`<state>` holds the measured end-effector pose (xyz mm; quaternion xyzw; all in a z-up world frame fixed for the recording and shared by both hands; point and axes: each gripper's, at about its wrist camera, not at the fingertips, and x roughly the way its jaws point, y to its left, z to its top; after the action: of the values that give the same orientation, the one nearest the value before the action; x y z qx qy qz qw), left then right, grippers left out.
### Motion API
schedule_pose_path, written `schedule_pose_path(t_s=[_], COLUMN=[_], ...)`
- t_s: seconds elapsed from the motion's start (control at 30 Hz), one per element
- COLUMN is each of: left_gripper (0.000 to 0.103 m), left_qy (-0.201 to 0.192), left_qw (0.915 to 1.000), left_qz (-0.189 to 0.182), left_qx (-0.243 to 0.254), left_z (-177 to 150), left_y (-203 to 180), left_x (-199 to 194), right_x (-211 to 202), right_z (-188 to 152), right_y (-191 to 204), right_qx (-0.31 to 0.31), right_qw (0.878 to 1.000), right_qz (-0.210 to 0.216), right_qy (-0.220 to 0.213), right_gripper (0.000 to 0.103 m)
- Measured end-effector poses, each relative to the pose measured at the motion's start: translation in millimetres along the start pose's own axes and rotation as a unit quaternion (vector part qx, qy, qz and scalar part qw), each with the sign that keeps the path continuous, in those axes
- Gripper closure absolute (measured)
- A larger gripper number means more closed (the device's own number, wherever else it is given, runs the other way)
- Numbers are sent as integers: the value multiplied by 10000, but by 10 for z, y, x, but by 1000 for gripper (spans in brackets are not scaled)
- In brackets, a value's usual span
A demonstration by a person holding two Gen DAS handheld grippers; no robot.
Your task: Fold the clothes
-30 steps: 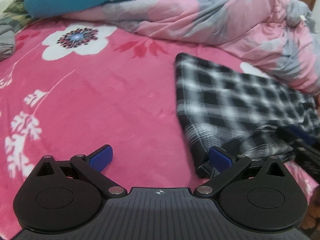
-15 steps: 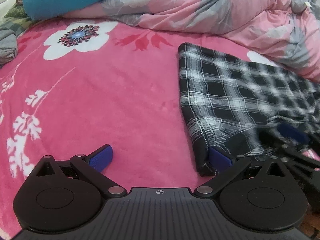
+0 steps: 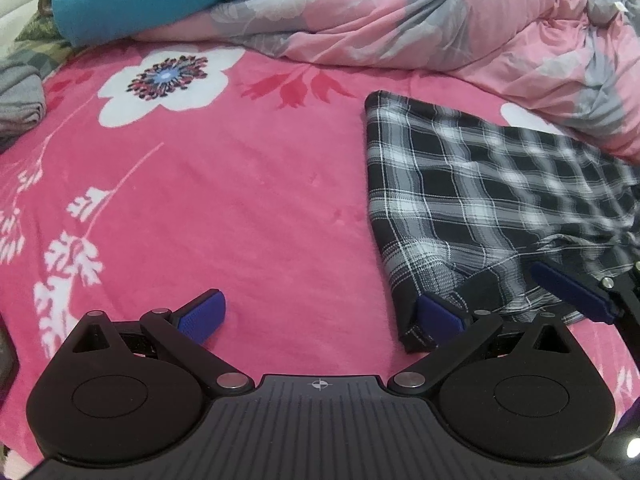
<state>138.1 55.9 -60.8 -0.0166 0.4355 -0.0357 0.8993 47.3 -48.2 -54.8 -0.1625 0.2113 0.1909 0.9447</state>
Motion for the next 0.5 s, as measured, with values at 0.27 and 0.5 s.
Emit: schedule_pose_path(t_s=[0.27,0.5], left_gripper=[0,0], left_qy=[-60,-79], left_qw=[9999,9997], left_qz=[151,241], left_qx=[30,75], left_z=[29,32], left_y=[26,13], left_x=[-21,-23], right_x=[183,292], right_z=[12,-43], right_y=[128,140], right_qx=[-240,-217], right_qw=[9997,9993], right_qz=[40,-7], right_qy=[86,304], right_gripper=[39,39])
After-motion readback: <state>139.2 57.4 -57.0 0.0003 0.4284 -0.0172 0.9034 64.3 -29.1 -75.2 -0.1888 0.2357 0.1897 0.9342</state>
